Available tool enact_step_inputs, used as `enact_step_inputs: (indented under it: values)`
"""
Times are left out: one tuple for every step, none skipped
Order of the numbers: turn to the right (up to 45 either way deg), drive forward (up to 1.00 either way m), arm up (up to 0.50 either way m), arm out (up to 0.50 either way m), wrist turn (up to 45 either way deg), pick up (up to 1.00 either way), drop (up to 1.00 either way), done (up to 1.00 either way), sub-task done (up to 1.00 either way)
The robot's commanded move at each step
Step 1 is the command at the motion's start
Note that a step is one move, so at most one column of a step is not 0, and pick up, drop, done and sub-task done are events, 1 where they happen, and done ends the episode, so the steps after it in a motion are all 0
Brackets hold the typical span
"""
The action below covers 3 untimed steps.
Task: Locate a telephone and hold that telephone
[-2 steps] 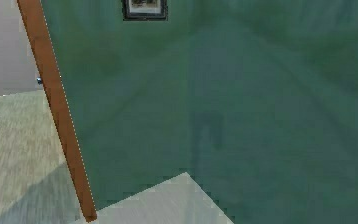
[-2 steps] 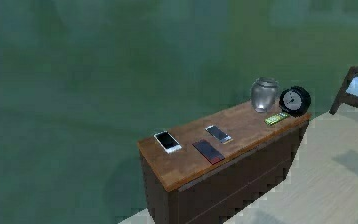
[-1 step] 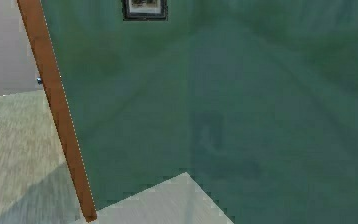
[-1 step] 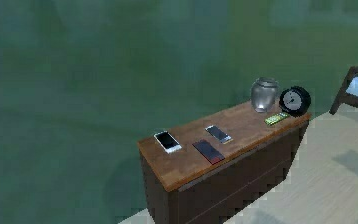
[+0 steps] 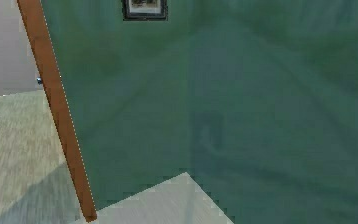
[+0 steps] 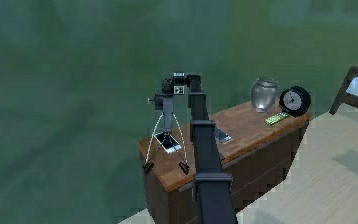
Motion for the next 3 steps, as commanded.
enact_step_inputs:
  values:
    - [0.0,0.00,0.00,0.00,45.0,0.00,0.00,0.00,0.00]
    - [0.0,0.00,0.00,0.00,45.0,0.00,0.00,0.00,0.00]
    - [0.0,0.00,0.00,0.00,45.0,0.00,0.00,0.00,0.00]
